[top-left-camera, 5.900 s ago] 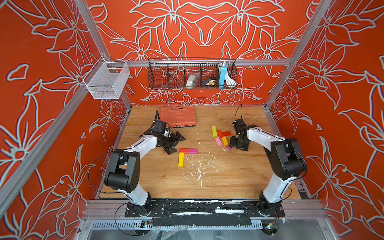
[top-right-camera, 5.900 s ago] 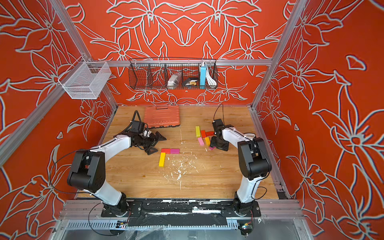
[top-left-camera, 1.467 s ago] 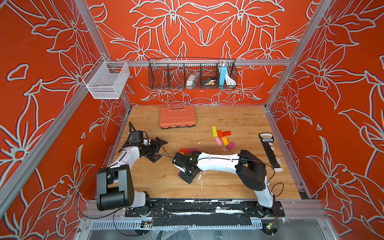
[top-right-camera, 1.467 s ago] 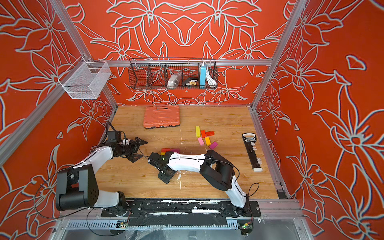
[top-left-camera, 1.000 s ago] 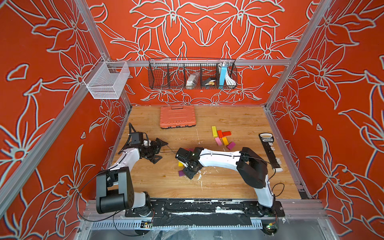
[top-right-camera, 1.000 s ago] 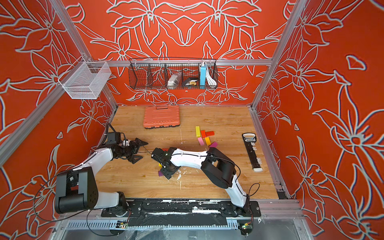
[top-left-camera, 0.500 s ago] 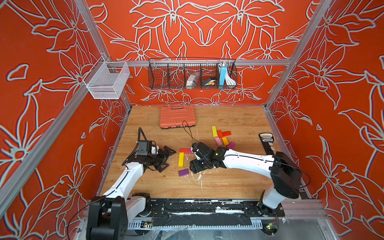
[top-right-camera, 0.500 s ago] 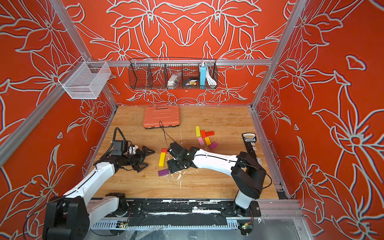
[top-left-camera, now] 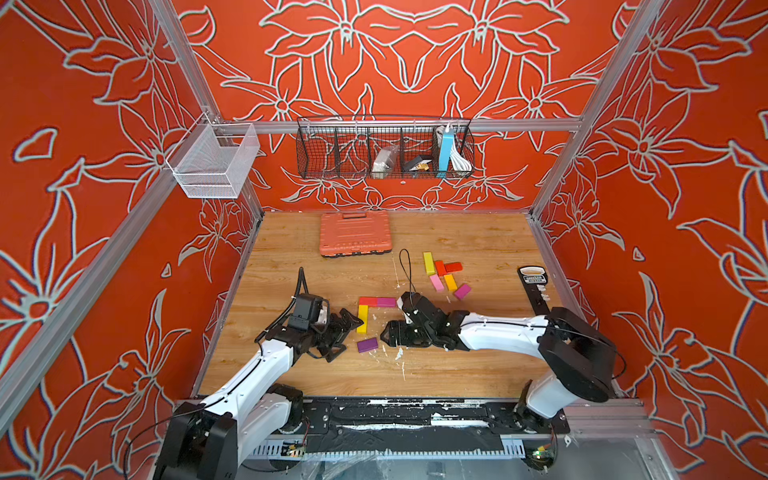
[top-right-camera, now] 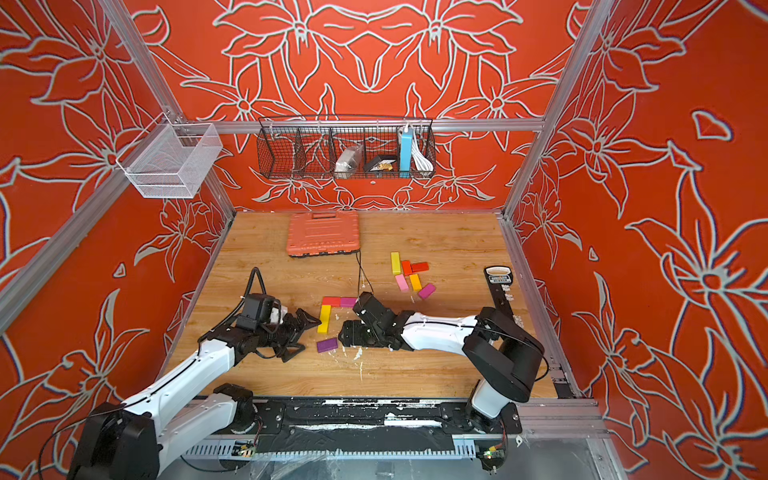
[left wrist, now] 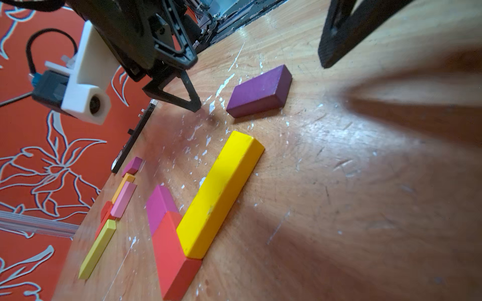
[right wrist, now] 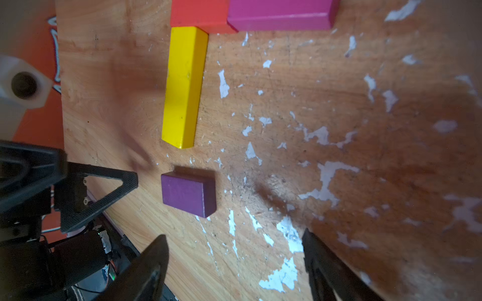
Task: Assemble the letter c with building blocks
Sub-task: Assemble the building block at the center of the board.
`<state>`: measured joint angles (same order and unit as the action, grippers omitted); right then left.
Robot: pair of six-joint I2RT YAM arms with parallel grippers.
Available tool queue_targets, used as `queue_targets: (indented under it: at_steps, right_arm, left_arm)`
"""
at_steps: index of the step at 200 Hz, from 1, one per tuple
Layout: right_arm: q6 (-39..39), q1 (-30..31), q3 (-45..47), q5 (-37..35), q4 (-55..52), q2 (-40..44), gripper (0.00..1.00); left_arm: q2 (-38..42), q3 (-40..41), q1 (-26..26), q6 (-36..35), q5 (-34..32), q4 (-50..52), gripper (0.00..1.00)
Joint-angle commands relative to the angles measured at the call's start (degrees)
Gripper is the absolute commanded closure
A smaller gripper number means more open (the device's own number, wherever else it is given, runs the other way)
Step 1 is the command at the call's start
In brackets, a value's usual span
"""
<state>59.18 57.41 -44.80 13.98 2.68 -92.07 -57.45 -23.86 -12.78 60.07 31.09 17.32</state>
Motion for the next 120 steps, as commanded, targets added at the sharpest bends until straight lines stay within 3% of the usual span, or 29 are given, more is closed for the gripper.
queue_targets:
  at_steps: [1,66,120]
  right_arm:
    - [5.8,0.0,1.5,1.0,9.7,-0.4,0.18]
    - [8.3,0.8,1.9,0.4,11.4,-2.4,0.24]
    - [-2.5,3.2,-8.1,-7.5,-15.6,-1.2,0.28]
  left_arm:
    - [-1.7,0.0,-1.5,1.8,-1.7,-3.1,0.02]
    - [-3.4,0.6,-3.3,4.4,-1.6,-7.0,0.01]
    - [-2.4,-3.8,-2.7,-0.4,-6.6,0.1,0.01]
